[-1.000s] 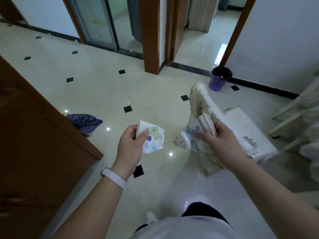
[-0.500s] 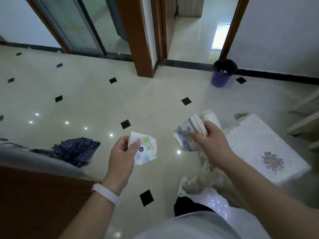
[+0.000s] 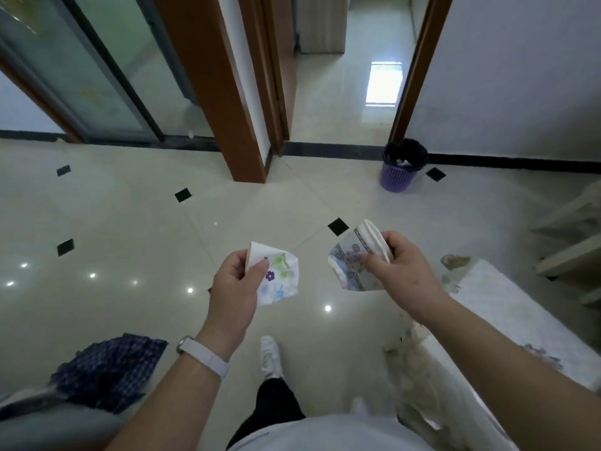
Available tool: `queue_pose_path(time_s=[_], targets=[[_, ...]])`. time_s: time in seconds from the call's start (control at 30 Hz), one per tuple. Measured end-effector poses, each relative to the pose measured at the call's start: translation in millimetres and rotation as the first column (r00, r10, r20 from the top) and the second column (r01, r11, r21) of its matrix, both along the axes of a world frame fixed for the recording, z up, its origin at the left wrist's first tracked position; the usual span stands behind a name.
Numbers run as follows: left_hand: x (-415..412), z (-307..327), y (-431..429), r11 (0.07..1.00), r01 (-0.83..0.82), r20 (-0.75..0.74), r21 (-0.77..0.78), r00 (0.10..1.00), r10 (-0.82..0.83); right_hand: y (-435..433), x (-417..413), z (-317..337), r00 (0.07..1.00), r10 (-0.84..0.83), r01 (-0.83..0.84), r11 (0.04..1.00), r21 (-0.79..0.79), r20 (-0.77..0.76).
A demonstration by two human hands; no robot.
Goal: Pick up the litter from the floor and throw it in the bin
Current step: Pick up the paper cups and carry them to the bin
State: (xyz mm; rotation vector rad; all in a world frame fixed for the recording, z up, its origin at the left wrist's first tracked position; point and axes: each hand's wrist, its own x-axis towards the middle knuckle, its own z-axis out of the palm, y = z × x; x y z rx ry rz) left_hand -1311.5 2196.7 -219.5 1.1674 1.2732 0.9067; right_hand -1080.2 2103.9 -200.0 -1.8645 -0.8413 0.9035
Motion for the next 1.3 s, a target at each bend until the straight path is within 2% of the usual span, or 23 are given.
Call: queue_pose_path(time_s=[0.17,0.37,0.53,0.67,0.87,1.1,1.2,1.3], targets=[[12.8,-13.4,106.0,0.991,0.127,0.039,-0.034,0.991,-0.126,70.0,4.2,-3.7,0.987,-0.156,0.158,0.987,-0.041,0.045],[31.0,-8.4,234.0,0.961,0.274,0.046,-0.042,0.961,-0.272,154.3,6.5,13.5,0.950,-0.276,0.281,0.960,-0.017,0.148],[69.6,-3.2,292.1,0.918,0.396,0.056,-0.020,0.917,-0.395,189.6,12.6,14.8,0.924,-0.347,0.356,0.934,-0.027,0.160],[108.5,-10.1,323.4,0.891,0.449,0.071,-0.060,0.893,-0.445,210.7,38.0,8.6,0.896,-0.420,0.430,0.902,-0.047,0.145],[177.0,-14.4,368.0,0.851,0.516,0.020,-0.096,0.856,-0.517,247.3,106.1,-11.3,0.858,-0.511,0.512,0.859,-0.013,0.061],[283.2,10.7,430.0,0.858,0.507,-0.089,-0.079,0.854,-0.513,313.0,221.3,-19.9,0.838,-0.540,0.543,0.840,0.013,-0.074],[340.8,21.0,445.9,0.835,0.548,-0.112,-0.042,0.828,-0.549,334.9,276.3,-10.9,0.862,-0.503,0.504,0.863,0.012,-0.056],[390.1,21.9,452.3,0.810,0.586,-0.096,-0.035,0.805,-0.586,348.3,319.3,-1.4,0.845,-0.534,0.534,0.845,0.009,-0.027]])
